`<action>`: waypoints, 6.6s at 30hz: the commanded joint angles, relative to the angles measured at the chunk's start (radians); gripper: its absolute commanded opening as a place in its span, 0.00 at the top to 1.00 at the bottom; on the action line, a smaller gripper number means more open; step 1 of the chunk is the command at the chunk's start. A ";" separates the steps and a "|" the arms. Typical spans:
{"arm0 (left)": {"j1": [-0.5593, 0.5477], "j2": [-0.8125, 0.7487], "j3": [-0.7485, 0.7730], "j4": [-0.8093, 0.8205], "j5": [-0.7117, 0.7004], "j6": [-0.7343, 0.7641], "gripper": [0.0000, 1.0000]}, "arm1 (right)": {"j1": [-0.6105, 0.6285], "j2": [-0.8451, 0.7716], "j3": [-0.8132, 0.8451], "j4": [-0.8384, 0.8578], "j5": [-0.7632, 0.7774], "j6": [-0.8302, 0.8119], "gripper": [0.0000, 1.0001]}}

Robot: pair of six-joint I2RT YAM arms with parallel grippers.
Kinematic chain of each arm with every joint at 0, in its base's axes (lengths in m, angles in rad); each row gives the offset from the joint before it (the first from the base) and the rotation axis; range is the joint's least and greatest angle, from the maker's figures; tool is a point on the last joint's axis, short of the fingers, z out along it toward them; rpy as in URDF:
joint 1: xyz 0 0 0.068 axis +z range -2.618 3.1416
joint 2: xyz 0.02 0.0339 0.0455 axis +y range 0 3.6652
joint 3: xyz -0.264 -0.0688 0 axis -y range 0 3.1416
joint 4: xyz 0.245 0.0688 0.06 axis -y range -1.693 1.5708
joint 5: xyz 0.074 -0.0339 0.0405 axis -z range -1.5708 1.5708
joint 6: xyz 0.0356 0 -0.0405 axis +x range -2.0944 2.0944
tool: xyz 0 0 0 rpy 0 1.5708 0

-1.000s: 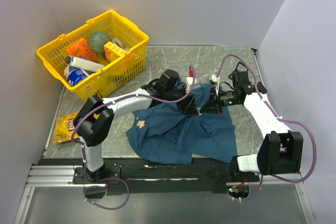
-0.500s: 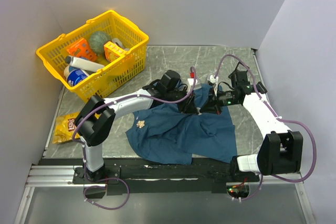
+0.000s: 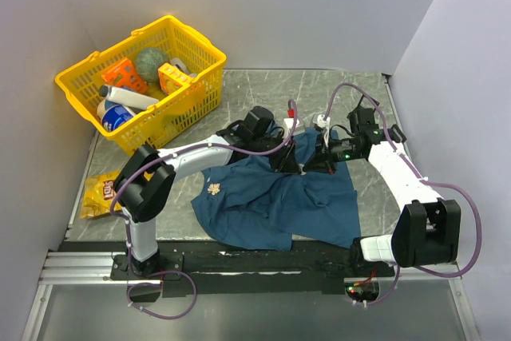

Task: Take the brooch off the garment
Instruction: Remove the brooch from the clothes.

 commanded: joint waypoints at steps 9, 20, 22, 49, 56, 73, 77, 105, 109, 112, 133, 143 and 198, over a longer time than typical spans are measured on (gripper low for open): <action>0.073 -0.008 0.018 0.098 0.023 -0.059 0.56 | 0.021 -0.011 -0.006 -0.040 -0.034 0.019 1.00; 0.073 -0.003 0.013 0.101 0.052 -0.059 0.46 | -0.008 -0.011 0.013 -0.046 -0.071 0.030 1.00; 0.072 -0.006 0.009 0.104 0.051 -0.056 0.45 | -0.023 -0.029 0.002 0.011 -0.057 0.072 1.00; 0.037 0.025 0.033 0.035 0.006 0.010 0.35 | -0.062 -0.143 -0.104 0.289 0.112 0.253 1.00; 0.029 0.035 0.033 0.032 -0.003 0.021 0.32 | -0.082 -0.173 -0.125 0.343 0.113 0.307 1.00; 0.004 0.066 0.072 -0.056 0.003 0.073 0.37 | -0.132 -0.170 -0.128 0.368 0.113 0.341 1.00; 0.001 0.075 0.078 -0.060 0.008 0.075 0.41 | -0.134 -0.170 -0.128 0.366 0.117 0.338 1.00; -0.019 0.097 0.089 -0.077 0.023 0.096 0.99 | -0.125 -0.135 -0.177 0.529 0.209 0.493 1.00; -0.020 0.095 0.090 -0.083 0.021 0.099 0.99 | -0.105 -0.123 -0.173 0.523 0.221 0.484 1.00; -0.019 0.098 0.093 -0.091 0.020 0.098 0.99 | -0.091 -0.104 -0.168 0.518 0.235 0.477 1.00; -0.020 0.138 0.165 -0.175 0.022 0.162 0.99 | -0.031 -0.084 -0.199 0.710 0.528 0.616 1.00; -0.019 0.104 0.150 -0.235 -0.049 0.254 0.99 | -0.031 -0.100 -0.200 0.687 0.534 0.568 1.00; 0.047 -0.463 0.090 -0.238 -0.447 0.361 0.04 | -0.126 -0.368 -0.052 0.285 0.054 0.335 1.00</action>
